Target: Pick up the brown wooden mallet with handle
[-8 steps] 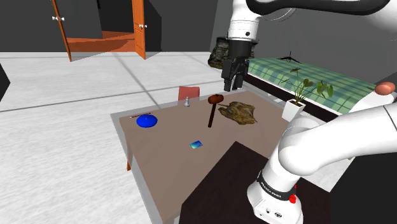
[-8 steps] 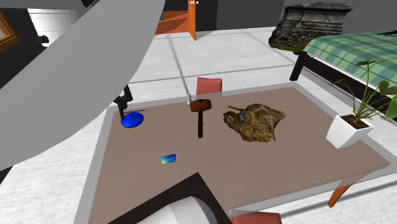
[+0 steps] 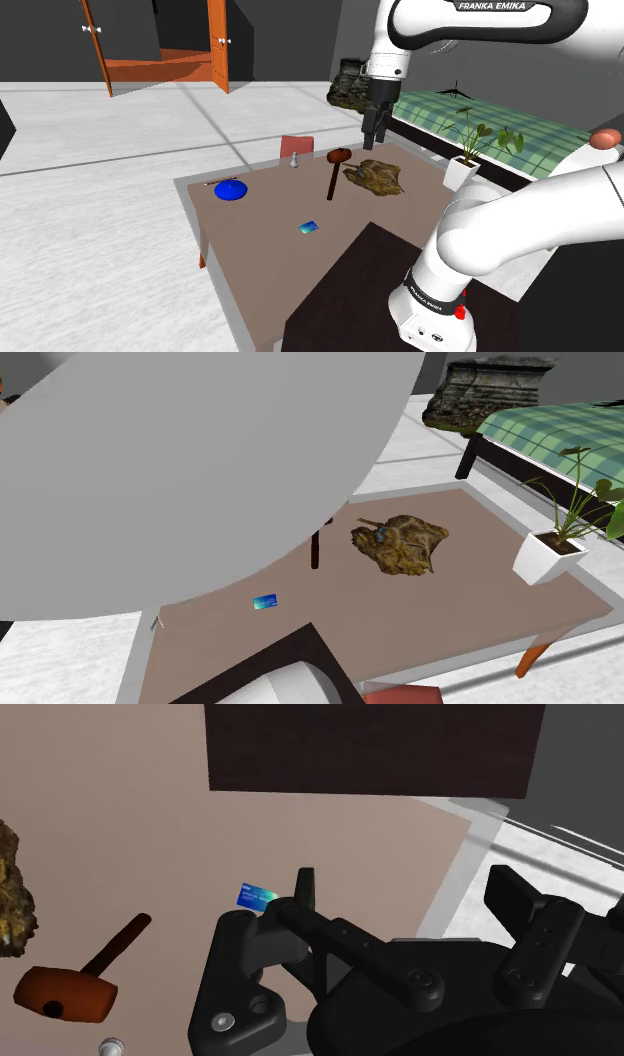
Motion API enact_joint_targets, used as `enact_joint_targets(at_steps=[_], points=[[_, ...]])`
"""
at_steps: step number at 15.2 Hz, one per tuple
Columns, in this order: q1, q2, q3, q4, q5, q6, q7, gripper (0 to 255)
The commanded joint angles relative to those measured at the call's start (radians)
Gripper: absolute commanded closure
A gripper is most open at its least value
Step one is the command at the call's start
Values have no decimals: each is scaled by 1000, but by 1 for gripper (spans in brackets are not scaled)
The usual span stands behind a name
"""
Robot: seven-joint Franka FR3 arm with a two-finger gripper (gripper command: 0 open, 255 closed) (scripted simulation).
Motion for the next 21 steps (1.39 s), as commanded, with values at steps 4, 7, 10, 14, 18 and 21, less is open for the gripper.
enact_joint_targets(at_steps=[4,7,10,14,18,21], points=[[-6,57,-124,-28,-102,108,-198,0],[-3,115,-200,-24,-150,180,-314,0],[8,190,-278,-6,-185,256,-429,0],[36,314,-384,41,-199,361,-590,0],[79,466,-490,110,-163,463,-767,0],[113,602,-565,176,-90,532,-920,0]])
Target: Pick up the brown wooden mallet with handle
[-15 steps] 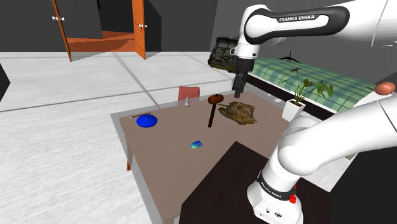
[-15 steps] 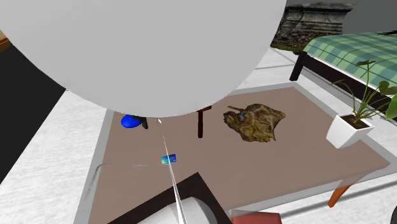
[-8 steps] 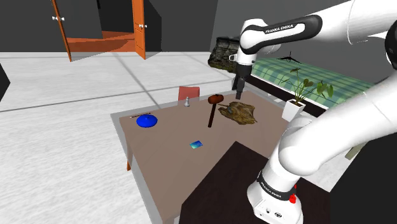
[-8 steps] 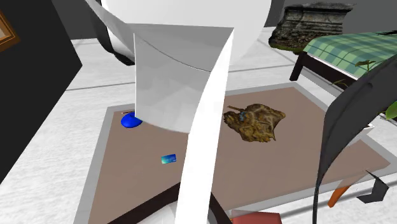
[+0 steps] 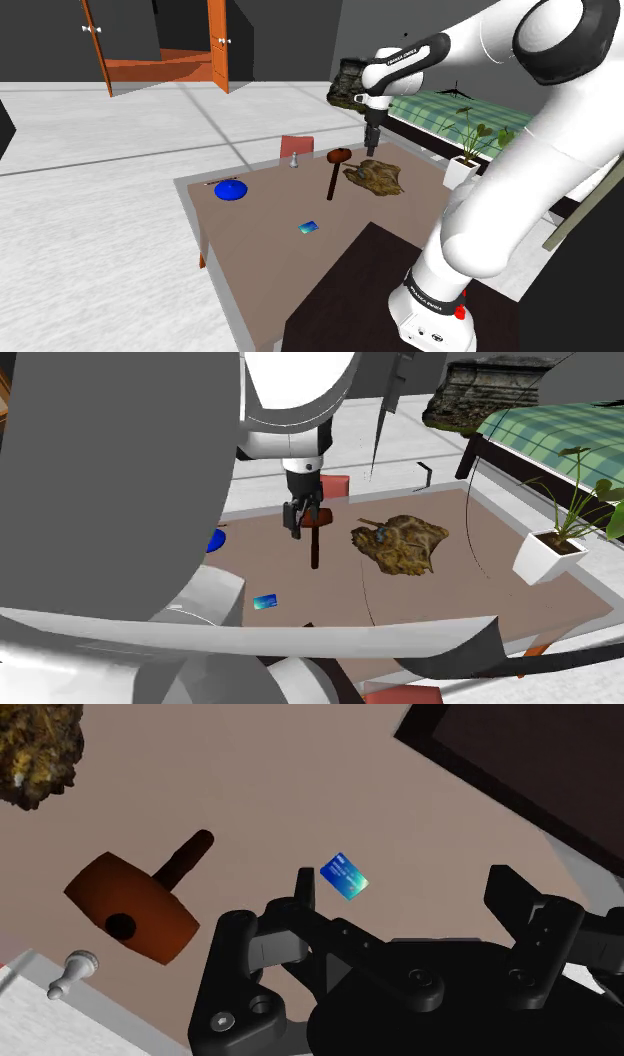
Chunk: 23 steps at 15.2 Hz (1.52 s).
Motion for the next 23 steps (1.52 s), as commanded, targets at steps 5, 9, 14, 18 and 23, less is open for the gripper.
enact_joint_targets(at_steps=[5,9,14,18,23], points=[[11,306,-85,154,239,100,-350,0],[-78,509,-36,298,411,109,-558,0],[-215,718,63,513,542,87,-732,0],[-315,874,136,716,602,51,-824,0],[-345,936,164,767,624,65,-849,0]])
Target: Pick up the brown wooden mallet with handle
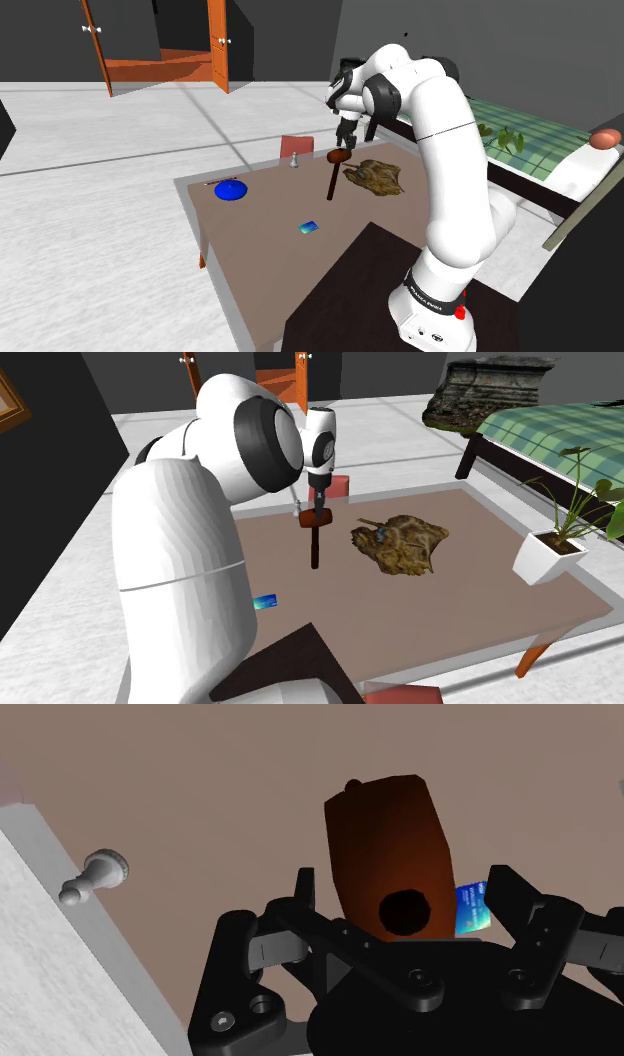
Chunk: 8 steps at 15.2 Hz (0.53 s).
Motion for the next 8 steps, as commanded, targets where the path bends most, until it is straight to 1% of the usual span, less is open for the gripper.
enact_joint_targets(at_steps=[1,4,6,7,8], points=[[-4,14,7,-4,8,18,-6,0],[-10,40,19,-10,22,49,-13,0],[-10,40,19,-10,22,49,-13,0],[-10,40,19,-11,22,50,-13,255],[-9,39,19,-12,22,50,-13,255]])
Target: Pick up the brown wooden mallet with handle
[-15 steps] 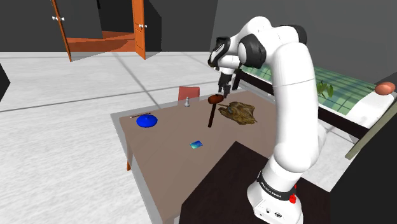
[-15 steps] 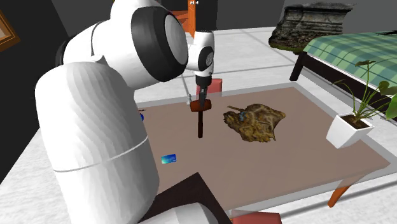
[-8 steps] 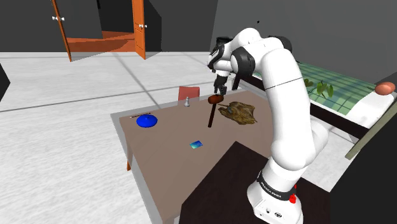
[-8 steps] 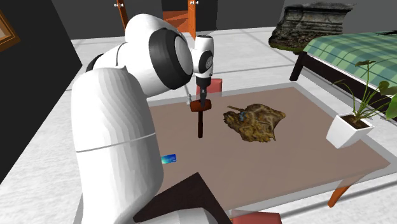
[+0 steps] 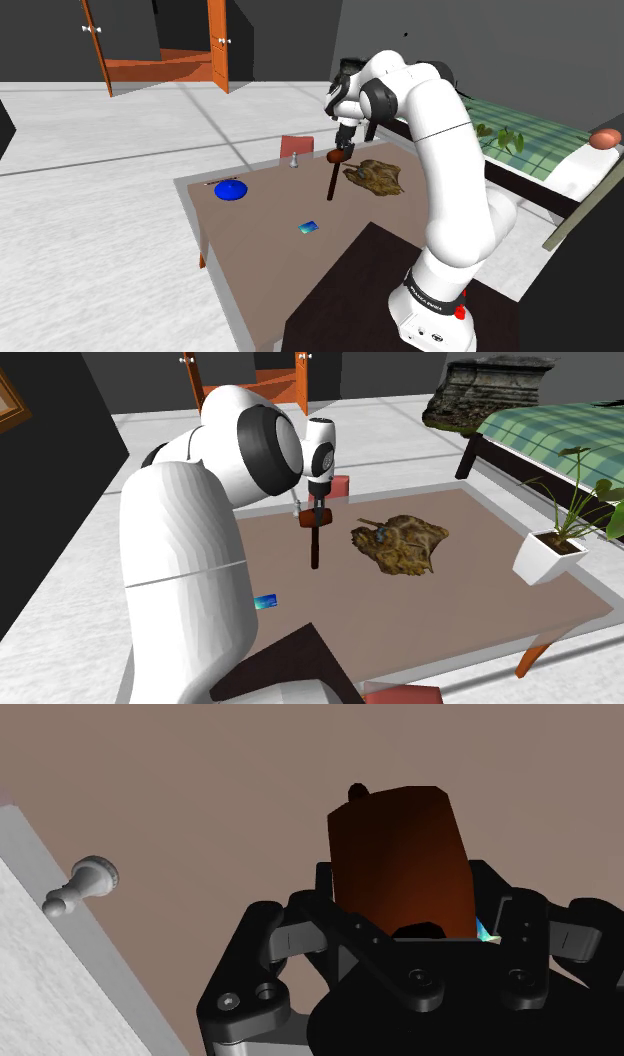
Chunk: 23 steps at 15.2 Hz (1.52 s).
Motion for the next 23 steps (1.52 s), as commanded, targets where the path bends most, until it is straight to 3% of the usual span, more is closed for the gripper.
enact_joint_targets(at_steps=[1,8,23], points=[[0,0,0,-2,0,1,0,255],[0,2,1,1,0,0,0,255],[21,-97,-44,48,-57,-137,32,255]])
